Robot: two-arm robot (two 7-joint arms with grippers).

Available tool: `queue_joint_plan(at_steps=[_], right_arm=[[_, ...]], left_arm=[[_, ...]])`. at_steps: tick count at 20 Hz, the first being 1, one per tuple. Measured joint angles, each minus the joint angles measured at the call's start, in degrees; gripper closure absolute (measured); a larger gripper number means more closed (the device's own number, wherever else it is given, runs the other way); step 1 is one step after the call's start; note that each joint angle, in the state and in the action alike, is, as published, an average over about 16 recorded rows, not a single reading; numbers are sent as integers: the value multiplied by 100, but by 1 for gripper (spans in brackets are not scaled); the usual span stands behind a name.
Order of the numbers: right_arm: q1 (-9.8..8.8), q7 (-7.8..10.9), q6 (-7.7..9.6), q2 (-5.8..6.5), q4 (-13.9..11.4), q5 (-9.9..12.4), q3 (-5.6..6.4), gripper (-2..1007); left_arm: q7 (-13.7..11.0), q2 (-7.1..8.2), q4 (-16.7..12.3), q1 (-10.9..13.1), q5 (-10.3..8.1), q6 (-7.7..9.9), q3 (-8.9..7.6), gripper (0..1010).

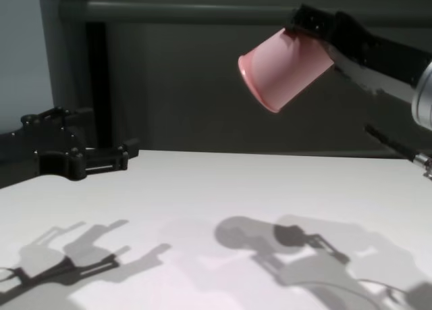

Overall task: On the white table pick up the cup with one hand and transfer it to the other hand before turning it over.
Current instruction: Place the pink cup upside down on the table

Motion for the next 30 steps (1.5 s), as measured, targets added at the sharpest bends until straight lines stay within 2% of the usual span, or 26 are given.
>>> queue_joint_plan(at_steps=[6, 12, 17, 23, 30], right_arm=[[191, -399, 565, 179, -54, -625, -300, 268], [421, -637, 1110, 277, 33, -1160, -607, 268], [602, -633, 1455, 248, 224, -1422, -809, 268], [824, -528, 1842, 149, 515, -1625, -1018, 268], [982, -412, 2187, 18, 768, -1755, -1149, 268]], left_arm=[[0, 0, 0, 0, -2, 2, 0, 9], [0, 0, 0, 0, -3, 2, 0, 9], [0, 0, 0, 0, -3, 2, 0, 9], [0, 0, 0, 0, -3, 2, 0, 9], [0, 0, 0, 0, -2, 2, 0, 9]])
